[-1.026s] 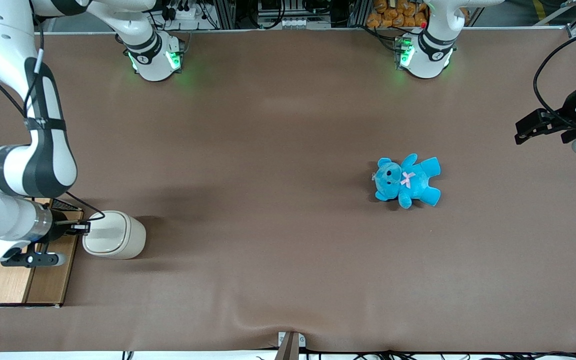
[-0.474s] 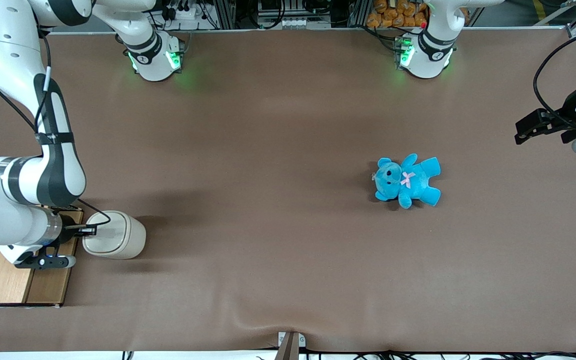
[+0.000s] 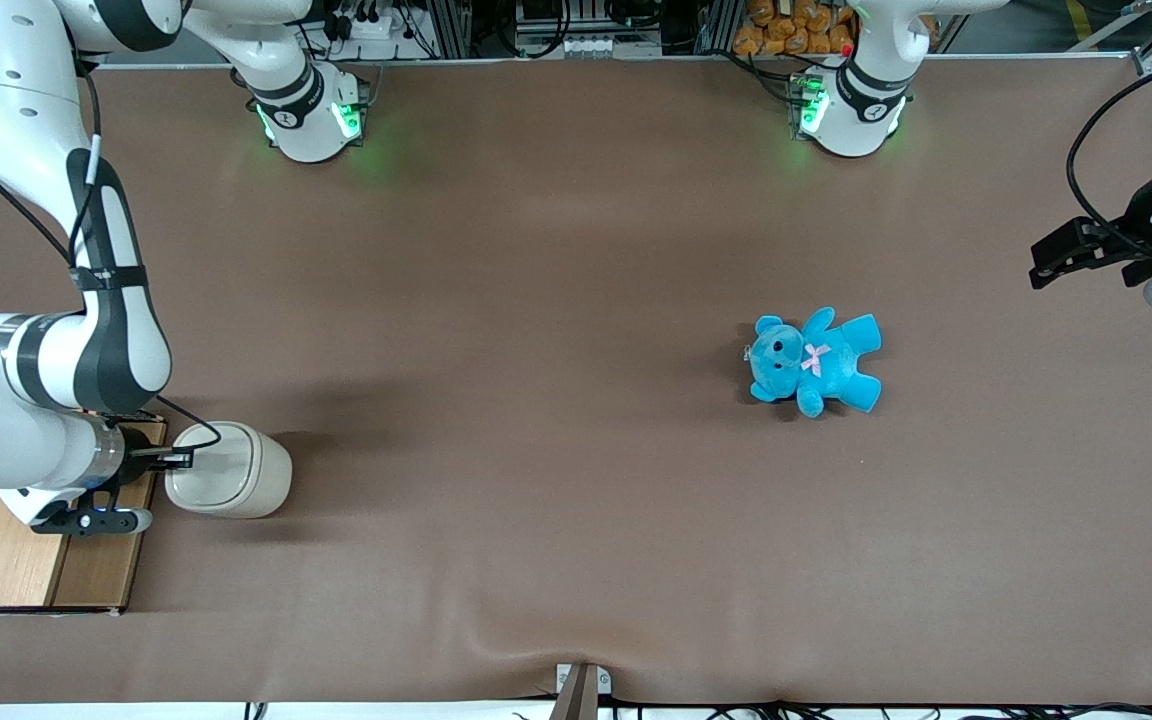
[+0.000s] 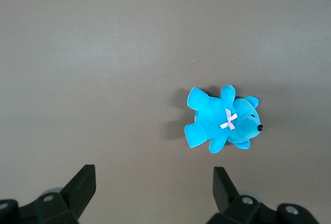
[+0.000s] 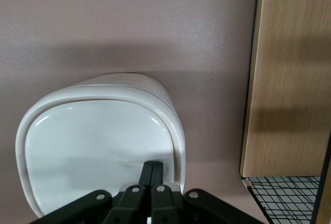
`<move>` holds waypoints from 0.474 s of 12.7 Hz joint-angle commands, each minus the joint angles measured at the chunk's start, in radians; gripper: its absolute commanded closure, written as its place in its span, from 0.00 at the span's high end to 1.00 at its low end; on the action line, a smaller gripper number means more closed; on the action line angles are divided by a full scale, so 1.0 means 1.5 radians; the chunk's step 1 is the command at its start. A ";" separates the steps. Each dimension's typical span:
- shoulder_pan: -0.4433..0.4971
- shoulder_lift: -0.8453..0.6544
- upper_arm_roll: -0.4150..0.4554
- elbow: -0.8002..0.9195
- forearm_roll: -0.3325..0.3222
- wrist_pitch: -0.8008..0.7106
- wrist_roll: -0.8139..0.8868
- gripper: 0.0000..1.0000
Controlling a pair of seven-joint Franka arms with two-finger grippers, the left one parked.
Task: Open trash can with right arm
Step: 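Lift the right gripper up and away from the opened trash can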
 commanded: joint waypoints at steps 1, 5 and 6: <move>0.013 -0.043 0.003 -0.030 -0.010 -0.030 0.021 0.00; 0.042 -0.139 0.004 -0.018 -0.010 -0.130 0.053 0.00; 0.040 -0.157 0.005 -0.017 -0.008 -0.142 0.049 0.00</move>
